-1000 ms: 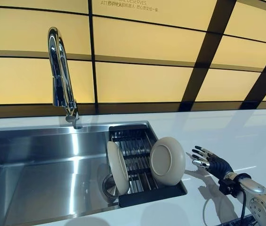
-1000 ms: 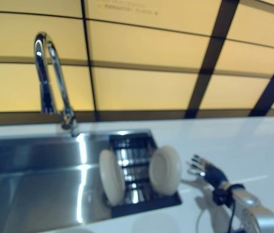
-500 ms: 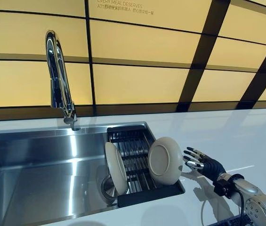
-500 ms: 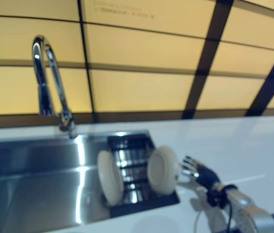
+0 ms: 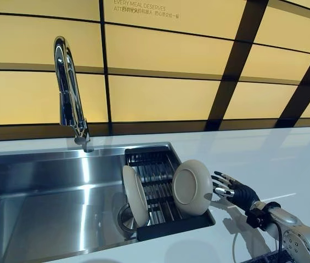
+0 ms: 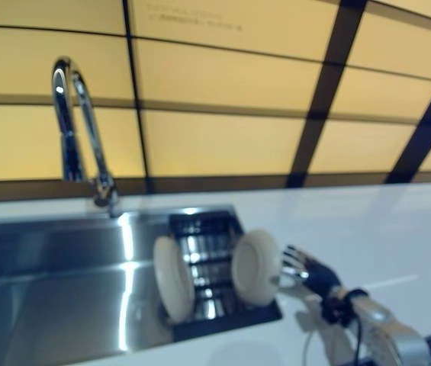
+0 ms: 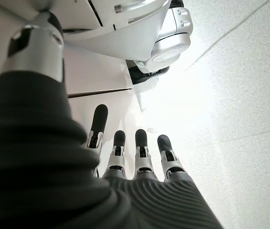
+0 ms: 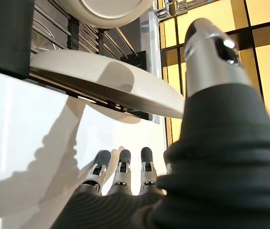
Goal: Take plates into dishwasher
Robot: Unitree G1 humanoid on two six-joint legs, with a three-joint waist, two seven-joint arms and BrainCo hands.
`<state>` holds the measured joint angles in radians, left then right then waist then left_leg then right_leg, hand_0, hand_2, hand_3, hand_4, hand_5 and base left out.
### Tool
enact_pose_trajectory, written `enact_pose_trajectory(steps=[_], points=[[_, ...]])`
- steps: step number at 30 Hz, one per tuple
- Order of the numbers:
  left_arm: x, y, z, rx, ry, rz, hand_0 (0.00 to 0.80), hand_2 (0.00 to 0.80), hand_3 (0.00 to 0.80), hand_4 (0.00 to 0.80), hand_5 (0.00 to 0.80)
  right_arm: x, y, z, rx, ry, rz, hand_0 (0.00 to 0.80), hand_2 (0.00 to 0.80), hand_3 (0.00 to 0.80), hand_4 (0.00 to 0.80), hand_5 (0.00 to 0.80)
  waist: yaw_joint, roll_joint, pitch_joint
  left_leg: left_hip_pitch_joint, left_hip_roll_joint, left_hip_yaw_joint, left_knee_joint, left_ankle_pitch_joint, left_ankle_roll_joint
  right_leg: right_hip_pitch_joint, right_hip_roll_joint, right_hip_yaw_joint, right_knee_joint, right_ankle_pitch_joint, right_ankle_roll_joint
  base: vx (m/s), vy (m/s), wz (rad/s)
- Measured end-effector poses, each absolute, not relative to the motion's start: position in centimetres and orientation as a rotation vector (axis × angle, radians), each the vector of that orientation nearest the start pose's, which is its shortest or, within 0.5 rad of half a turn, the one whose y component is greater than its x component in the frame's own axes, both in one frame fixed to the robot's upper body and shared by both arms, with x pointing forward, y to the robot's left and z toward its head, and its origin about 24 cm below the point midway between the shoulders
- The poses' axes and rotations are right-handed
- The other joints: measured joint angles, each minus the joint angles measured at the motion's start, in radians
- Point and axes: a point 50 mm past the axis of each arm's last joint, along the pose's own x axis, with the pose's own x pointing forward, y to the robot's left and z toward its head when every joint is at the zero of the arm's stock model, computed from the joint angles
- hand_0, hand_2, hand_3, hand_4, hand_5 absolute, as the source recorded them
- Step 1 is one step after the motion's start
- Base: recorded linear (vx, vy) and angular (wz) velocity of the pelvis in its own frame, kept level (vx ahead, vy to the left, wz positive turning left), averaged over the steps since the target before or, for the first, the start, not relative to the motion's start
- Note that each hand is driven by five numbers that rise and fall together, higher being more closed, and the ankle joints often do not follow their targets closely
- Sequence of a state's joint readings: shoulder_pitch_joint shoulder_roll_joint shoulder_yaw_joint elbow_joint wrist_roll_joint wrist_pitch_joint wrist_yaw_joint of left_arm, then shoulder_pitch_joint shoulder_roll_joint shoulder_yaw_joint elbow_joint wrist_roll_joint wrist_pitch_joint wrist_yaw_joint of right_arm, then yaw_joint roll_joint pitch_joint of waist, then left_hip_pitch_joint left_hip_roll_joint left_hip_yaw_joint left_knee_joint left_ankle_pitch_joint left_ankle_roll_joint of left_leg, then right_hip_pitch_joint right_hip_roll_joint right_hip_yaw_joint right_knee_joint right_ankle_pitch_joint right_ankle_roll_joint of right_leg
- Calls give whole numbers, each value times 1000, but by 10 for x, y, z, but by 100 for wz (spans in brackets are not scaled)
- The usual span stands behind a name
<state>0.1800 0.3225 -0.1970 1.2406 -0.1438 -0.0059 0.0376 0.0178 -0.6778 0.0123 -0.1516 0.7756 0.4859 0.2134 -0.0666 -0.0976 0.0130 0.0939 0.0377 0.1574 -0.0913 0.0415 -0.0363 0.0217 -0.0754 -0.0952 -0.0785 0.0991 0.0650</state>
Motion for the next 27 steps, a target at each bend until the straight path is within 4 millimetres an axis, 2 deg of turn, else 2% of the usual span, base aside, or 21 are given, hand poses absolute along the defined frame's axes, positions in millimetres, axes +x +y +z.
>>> enact_pose_trajectory(steps=[27], points=[[8, 264, -163, 300, 1428, 154, 0, 0, 0, 0, 0, 253, -227, 35, 197, 382, 281, 0, 0, 0, 0, 0, 4, 13, -18, 14, 1, -24, 0, 1, 1, 26, -1, -25, -10, -3, -4, 1, -1, 2]])
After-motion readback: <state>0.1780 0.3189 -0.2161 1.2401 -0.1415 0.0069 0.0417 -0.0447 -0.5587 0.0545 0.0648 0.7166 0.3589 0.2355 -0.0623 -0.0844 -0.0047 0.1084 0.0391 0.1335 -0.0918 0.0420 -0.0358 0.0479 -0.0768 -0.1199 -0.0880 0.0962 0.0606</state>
